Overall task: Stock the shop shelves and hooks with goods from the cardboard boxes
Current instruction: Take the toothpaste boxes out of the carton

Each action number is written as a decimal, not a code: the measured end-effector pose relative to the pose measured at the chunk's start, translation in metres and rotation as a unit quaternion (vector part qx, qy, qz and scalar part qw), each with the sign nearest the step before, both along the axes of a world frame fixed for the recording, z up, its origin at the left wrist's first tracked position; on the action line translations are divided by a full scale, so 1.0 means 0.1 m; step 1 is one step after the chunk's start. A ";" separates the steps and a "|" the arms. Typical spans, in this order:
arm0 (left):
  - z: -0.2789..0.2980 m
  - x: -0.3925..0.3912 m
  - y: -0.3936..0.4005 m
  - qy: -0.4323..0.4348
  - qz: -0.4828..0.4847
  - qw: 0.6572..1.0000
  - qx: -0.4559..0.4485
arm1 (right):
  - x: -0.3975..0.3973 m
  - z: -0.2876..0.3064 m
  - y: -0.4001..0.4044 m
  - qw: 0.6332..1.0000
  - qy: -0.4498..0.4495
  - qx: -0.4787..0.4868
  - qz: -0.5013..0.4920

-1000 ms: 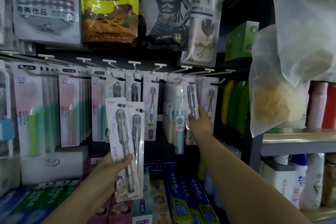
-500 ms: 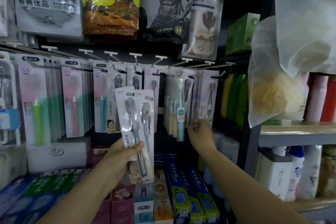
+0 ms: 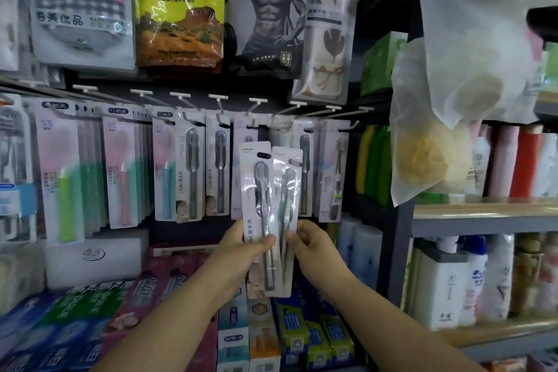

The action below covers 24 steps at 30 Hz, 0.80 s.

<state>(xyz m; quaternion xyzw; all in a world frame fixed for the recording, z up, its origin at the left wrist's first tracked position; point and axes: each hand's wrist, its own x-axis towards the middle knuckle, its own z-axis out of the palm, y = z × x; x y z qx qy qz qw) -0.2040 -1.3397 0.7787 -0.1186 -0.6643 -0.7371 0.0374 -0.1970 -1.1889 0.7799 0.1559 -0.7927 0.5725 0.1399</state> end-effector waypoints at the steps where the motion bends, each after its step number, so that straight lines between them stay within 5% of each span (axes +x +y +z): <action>1: 0.01 -0.02 -0.01 -0.004 0.010 1.000 -0.008 | 0.00 0.02 0.04 1.000 -0.007 0.001 -0.012; 11: -0.04 -0.06 -0.22 -0.017 0.049 0.999 0.009 | -0.29 0.41 0.46 0.972 0.065 0.040 -0.220; 24: -0.01 -0.03 -0.51 -0.006 0.054 0.999 0.001 | -0.71 0.78 0.30 0.974 0.034 0.054 -0.215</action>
